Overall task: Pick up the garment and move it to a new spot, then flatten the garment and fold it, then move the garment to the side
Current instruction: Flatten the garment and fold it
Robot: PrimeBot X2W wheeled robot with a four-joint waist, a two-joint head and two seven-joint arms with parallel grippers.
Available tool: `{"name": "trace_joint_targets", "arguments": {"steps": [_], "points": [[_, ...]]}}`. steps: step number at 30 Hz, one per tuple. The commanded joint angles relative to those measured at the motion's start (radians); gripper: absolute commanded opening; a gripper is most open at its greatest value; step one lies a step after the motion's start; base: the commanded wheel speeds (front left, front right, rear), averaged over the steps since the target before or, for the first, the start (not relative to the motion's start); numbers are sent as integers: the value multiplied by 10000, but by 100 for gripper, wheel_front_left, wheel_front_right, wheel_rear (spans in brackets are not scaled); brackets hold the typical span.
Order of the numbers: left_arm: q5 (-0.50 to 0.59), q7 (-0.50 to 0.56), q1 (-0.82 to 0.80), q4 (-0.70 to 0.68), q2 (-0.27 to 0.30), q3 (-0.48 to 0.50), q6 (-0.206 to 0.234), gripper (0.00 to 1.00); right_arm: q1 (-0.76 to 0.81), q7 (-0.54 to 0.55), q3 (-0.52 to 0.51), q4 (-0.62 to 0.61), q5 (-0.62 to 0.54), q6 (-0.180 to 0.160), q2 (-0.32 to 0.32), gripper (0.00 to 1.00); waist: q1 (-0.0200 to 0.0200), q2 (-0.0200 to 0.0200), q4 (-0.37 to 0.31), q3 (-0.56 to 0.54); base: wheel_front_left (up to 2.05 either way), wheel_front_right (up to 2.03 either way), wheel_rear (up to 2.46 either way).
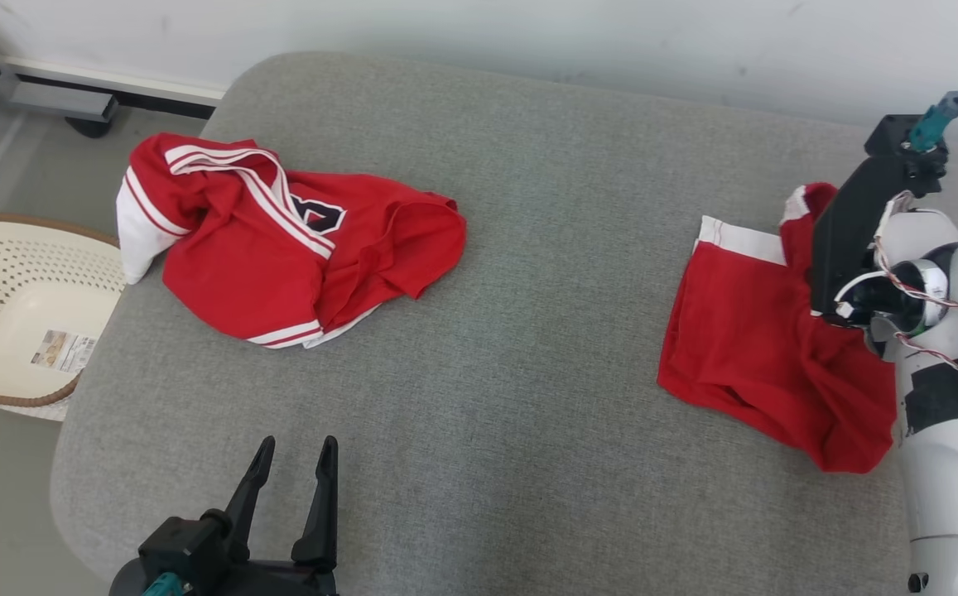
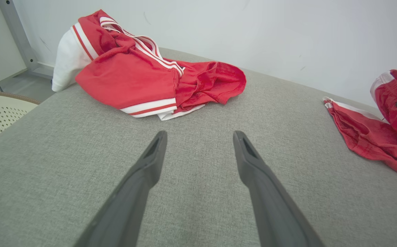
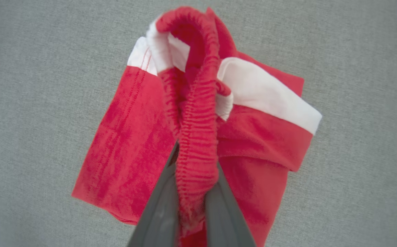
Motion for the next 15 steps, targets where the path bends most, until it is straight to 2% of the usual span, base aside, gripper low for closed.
{"name": "trace_joint_targets", "arguments": {"steps": [1, 15], "points": [[-75, -68, -137, 40, 15, -7, -5, 100, -178, -172, 100, 233, 235, 4, 6, 0, 1, 0, 112, 12, 0, 0, 0], [-185, -186, -234, 281, -117, -146, -37, 100, -845, -1331, 194, 2060, 159, 4, 1, 0, 1, 0, 563, 4, 0, 0, 0]]}}
